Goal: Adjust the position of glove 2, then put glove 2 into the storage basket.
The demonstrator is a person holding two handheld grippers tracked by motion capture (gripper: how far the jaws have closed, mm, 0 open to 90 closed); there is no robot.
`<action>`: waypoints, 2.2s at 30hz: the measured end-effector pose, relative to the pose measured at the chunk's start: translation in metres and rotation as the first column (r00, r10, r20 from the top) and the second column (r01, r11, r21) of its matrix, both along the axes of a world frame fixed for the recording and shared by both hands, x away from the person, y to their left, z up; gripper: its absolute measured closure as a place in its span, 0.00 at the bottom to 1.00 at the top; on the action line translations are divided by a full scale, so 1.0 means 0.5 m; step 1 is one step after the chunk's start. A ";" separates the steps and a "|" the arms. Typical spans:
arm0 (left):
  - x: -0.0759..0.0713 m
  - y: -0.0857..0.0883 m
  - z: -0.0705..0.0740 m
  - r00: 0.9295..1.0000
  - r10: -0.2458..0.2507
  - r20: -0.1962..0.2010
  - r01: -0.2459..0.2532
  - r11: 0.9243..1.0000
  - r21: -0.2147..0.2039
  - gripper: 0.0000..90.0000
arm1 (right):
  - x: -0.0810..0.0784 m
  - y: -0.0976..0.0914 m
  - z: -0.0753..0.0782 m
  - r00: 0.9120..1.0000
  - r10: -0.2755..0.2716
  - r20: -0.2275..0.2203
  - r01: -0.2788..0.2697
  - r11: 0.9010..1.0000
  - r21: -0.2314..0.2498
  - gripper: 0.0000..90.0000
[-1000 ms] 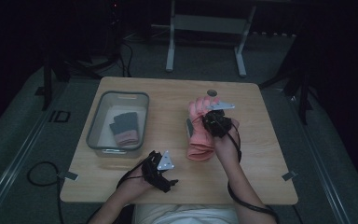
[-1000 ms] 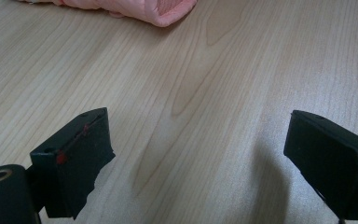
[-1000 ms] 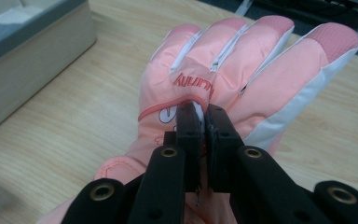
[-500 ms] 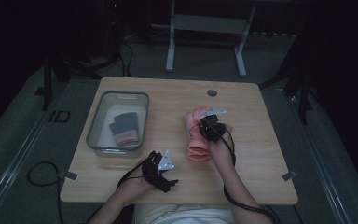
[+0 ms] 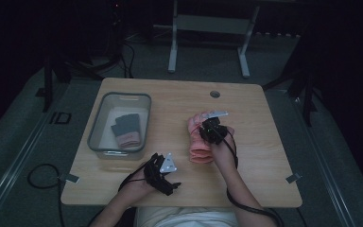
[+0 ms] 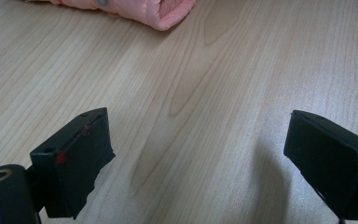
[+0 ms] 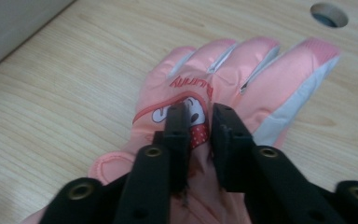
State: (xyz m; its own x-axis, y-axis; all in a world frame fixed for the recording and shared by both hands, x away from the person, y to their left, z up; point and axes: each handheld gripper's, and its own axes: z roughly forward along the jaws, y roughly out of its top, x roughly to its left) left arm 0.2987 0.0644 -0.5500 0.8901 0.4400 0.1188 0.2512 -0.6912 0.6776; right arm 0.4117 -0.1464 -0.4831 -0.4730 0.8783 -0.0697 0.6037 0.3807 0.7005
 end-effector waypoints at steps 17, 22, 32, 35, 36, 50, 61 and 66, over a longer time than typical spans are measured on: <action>-0.002 -0.001 0.000 1.000 -0.002 -0.014 0.001 1.000 -0.018 0.08 | -0.032 -0.045 0.064 0.995 0.088 0.049 -0.092 0.992 0.088 0.67; -0.001 -0.005 0.016 0.999 0.011 -0.036 -0.013 0.997 -0.071 0.08 | -0.041 -0.072 0.069 0.992 0.102 0.069 -0.107 0.991 0.075 0.67; 0.018 -0.005 0.084 0.996 0.070 -0.048 -0.079 0.971 -0.225 0.09 | -0.038 -0.149 0.081 0.992 0.089 0.093 -0.096 0.993 0.065 0.68; 0.031 -0.011 0.104 0.995 0.077 -0.058 -0.088 0.971 -0.220 0.10 | -0.036 -0.166 0.081 0.987 0.118 0.106 -0.125 0.990 0.064 0.69; 0.036 -0.016 0.116 0.996 0.076 -0.048 -0.085 0.973 -0.213 0.10 | -0.035 -0.170 0.080 0.986 0.128 0.109 -0.135 0.989 0.064 0.69; 0.168 -0.093 0.192 0.986 0.148 0.082 -0.138 0.984 -0.116 0.16 | 0.002 -0.167 0.075 0.975 0.188 0.121 -0.201 0.973 0.112 0.78; 0.232 -0.093 0.169 0.958 0.287 0.019 -0.283 0.952 -0.116 0.39 | 0.027 -0.100 0.048 0.976 0.205 0.070 -0.213 0.967 0.142 0.63; 0.246 -0.084 0.150 0.948 0.317 -0.037 -0.319 0.941 -0.110 0.33 | 0.038 -0.094 0.013 0.985 0.173 0.014 -0.173 0.976 0.135 0.57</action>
